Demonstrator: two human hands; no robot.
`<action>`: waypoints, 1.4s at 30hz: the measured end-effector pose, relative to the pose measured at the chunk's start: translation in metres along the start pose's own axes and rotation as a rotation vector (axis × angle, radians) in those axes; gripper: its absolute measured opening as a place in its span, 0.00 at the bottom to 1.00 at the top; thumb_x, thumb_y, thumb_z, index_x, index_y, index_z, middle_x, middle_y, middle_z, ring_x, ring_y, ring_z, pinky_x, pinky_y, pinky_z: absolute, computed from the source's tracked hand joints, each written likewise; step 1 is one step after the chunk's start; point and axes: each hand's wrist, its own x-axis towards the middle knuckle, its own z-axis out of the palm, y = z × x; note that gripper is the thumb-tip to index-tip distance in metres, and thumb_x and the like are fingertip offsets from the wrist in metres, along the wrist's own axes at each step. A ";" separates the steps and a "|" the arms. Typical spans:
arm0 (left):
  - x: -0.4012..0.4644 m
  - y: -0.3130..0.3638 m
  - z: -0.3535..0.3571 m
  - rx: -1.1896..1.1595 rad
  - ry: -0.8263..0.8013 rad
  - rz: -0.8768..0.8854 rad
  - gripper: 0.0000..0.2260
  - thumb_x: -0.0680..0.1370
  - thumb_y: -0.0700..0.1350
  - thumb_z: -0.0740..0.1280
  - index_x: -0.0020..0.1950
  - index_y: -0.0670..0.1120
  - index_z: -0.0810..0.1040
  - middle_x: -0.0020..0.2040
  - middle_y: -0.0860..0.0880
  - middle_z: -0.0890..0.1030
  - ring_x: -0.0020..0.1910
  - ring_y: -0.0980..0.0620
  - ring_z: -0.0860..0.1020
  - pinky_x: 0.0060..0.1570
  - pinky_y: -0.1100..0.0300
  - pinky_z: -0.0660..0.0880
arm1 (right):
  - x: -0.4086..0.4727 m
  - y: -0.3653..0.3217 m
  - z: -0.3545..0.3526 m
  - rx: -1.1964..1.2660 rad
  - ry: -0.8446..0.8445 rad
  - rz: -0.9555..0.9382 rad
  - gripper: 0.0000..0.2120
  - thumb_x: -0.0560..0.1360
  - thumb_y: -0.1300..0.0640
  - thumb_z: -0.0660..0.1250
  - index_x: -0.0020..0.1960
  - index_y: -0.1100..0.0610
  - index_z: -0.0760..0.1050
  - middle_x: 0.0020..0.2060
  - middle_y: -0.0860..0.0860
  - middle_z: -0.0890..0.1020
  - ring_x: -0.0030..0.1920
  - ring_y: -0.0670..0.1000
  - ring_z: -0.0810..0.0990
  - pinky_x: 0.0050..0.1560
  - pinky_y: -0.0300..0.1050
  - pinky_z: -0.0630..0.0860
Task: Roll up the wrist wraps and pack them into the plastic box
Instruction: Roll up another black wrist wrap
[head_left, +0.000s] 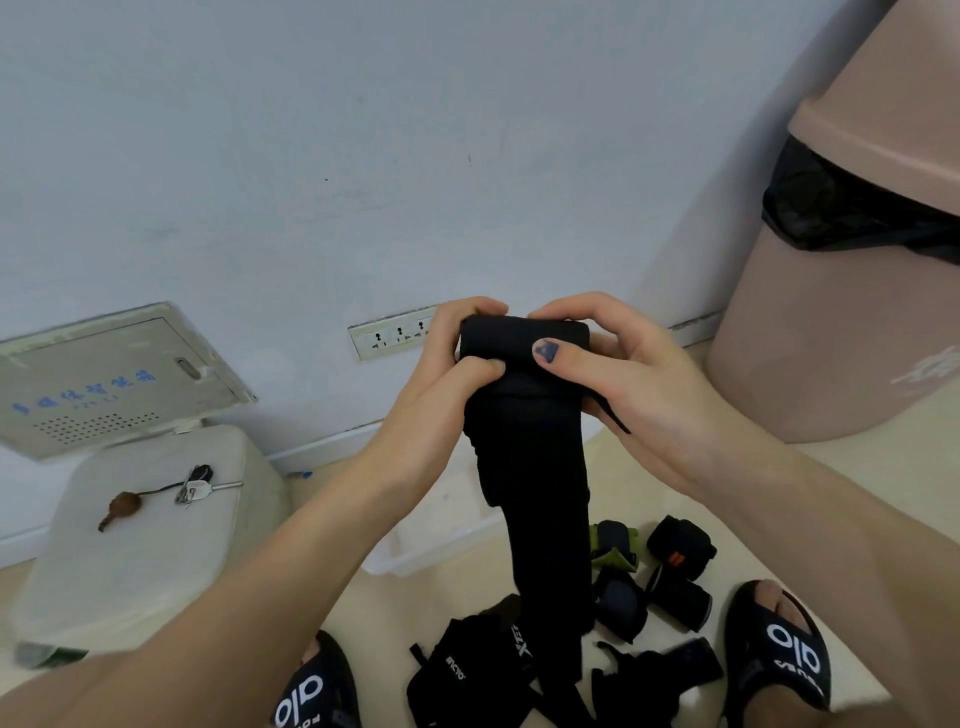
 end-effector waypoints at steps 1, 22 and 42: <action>0.000 0.000 0.000 -0.004 -0.003 -0.002 0.12 0.75 0.50 0.62 0.56 0.63 0.75 0.49 0.59 0.79 0.45 0.52 0.76 0.41 0.56 0.71 | 0.000 0.000 0.000 -0.014 0.002 -0.007 0.09 0.79 0.65 0.70 0.57 0.55 0.81 0.51 0.61 0.85 0.49 0.53 0.85 0.52 0.46 0.83; 0.004 -0.003 -0.003 0.145 0.125 0.105 0.06 0.83 0.46 0.63 0.56 0.59 0.74 0.48 0.60 0.79 0.50 0.55 0.79 0.57 0.48 0.78 | -0.014 -0.001 0.002 -0.289 0.296 -0.118 0.09 0.76 0.64 0.74 0.48 0.58 0.74 0.38 0.55 0.84 0.33 0.50 0.82 0.37 0.43 0.79; 0.000 0.002 0.002 0.103 0.102 0.100 0.09 0.84 0.43 0.62 0.55 0.59 0.73 0.45 0.61 0.78 0.46 0.60 0.77 0.49 0.61 0.74 | -0.019 0.037 0.012 -1.036 0.200 -0.758 0.11 0.79 0.63 0.66 0.60 0.59 0.82 0.52 0.51 0.79 0.43 0.50 0.78 0.37 0.49 0.77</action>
